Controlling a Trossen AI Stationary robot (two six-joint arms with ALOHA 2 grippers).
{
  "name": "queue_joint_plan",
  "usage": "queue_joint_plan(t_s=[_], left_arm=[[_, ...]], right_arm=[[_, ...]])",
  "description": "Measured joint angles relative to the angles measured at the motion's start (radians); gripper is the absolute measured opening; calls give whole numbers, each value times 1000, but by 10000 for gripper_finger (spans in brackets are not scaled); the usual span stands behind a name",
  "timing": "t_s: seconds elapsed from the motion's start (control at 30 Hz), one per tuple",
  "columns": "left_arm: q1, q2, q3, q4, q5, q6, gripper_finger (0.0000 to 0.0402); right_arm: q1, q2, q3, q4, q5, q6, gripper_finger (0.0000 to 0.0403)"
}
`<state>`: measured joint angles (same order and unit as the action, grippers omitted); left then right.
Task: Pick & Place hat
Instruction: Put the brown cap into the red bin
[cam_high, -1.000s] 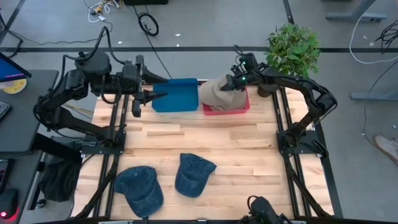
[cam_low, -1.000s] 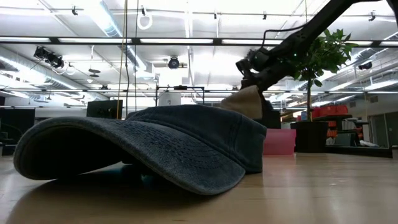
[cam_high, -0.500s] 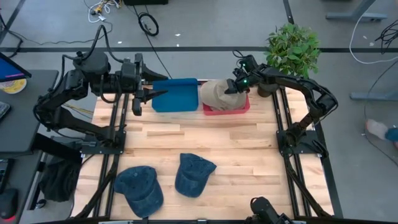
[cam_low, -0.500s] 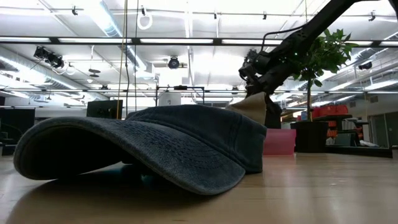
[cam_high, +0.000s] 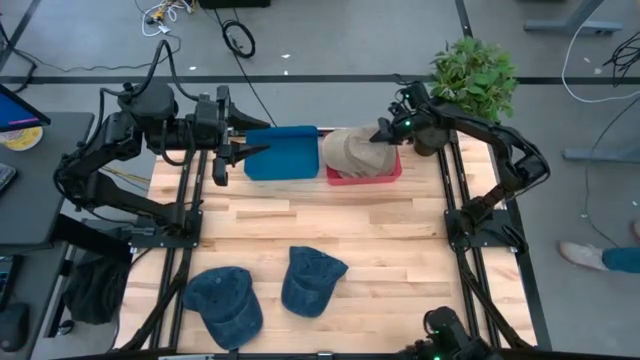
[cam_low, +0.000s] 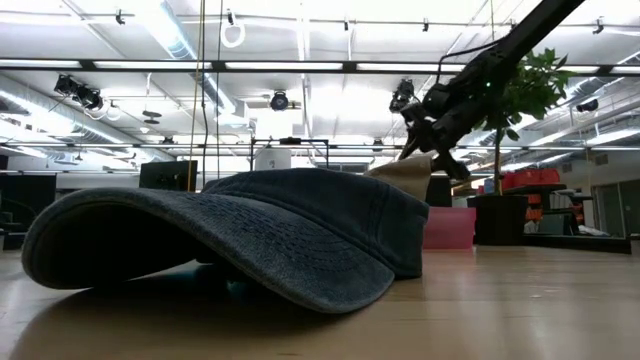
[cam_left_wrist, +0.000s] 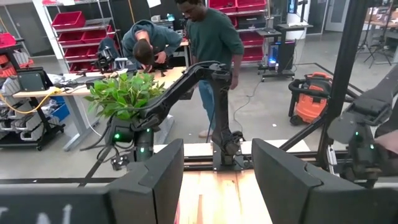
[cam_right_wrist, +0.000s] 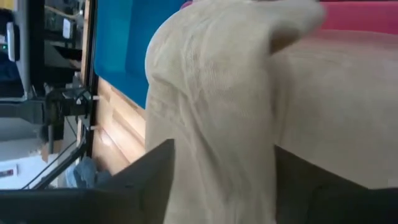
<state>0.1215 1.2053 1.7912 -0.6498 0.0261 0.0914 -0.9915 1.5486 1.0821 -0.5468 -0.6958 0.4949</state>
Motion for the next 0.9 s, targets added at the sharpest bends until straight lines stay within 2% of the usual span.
queue_joint_plan(t_s=[0.1, 0.2, 0.4, 0.53, 0.63, 0.7, 0.87, 0.9], left_arm=[[0, 0, 0, 0, 0, 4, 193], [0, 0, 0, 0, 0, 10, 193], [0, 0, 0, 0, 0, 10, 193], [0, 0, 0, 1, 0, 10, 193], [0, 0, 0, 4, 0, 10, 193], [0, 0, 0, 6, 0, 10, 193], [0, 0, 0, 6, 0, 10, 193], [0, 0, 0, 5, 0, 9, 193]], right_arm=[[-17, -50, 0, -38, 31, -2, 255], [-13, -101, 0, -58, 106, -4, 270], [22, -157, 0, -63, 142, -7, 262], [73, -192, 0, -37, 225, -67, 242], [137, -197, 0, 48, 270, -136, 210], [179, -191, 0, 127, 283, -179, 175], [244, -129, 0, 256, 322, -177, 30], [248, -112, 0, 277, 322, -161, 16]])
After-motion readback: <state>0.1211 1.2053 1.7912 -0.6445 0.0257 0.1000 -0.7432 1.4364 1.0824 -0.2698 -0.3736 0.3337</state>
